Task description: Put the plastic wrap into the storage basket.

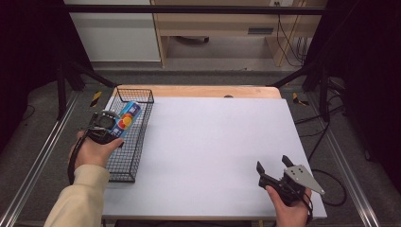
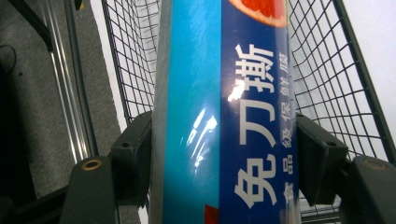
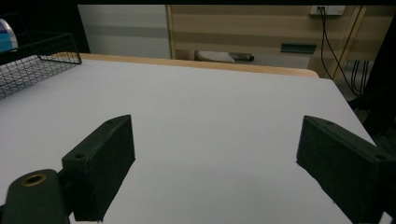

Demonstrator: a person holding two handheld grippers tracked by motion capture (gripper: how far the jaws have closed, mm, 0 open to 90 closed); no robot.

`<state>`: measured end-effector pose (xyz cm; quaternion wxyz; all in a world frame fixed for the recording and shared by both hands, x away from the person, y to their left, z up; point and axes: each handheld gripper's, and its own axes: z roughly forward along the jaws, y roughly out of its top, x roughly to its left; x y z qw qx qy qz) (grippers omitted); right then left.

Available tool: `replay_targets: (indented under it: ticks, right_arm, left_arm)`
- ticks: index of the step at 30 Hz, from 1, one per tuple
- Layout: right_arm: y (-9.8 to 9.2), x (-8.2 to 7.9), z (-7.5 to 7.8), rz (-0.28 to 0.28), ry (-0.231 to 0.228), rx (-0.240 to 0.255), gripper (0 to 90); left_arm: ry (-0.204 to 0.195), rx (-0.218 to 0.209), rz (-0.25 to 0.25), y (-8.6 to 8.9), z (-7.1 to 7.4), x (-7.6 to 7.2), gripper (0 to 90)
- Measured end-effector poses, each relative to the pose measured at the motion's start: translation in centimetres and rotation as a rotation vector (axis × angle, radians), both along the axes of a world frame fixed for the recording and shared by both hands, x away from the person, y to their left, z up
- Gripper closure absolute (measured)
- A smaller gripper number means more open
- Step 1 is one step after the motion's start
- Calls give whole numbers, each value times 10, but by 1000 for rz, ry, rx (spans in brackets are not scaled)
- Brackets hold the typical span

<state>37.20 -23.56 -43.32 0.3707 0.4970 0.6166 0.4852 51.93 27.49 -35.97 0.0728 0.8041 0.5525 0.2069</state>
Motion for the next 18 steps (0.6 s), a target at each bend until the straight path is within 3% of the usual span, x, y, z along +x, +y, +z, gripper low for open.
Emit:
replay_targets:
  ticks: [3,7,11,18]
  right_arm:
    - [0,0,0,1,1,-1,117]
    - [1,0,1,4,-1,-1,117]
    - [1,0,1,5,2,-1,117]
    - [2,0,1,9,1,-1,117]
  left_arm:
    - [20,7,6,-2,-3,2,320]
    - [32,52,-9,-8,-7,4,320]
    - [45,32,-14,-7,-8,6,320]
    - [72,47,-5,-6,-15,9,321]
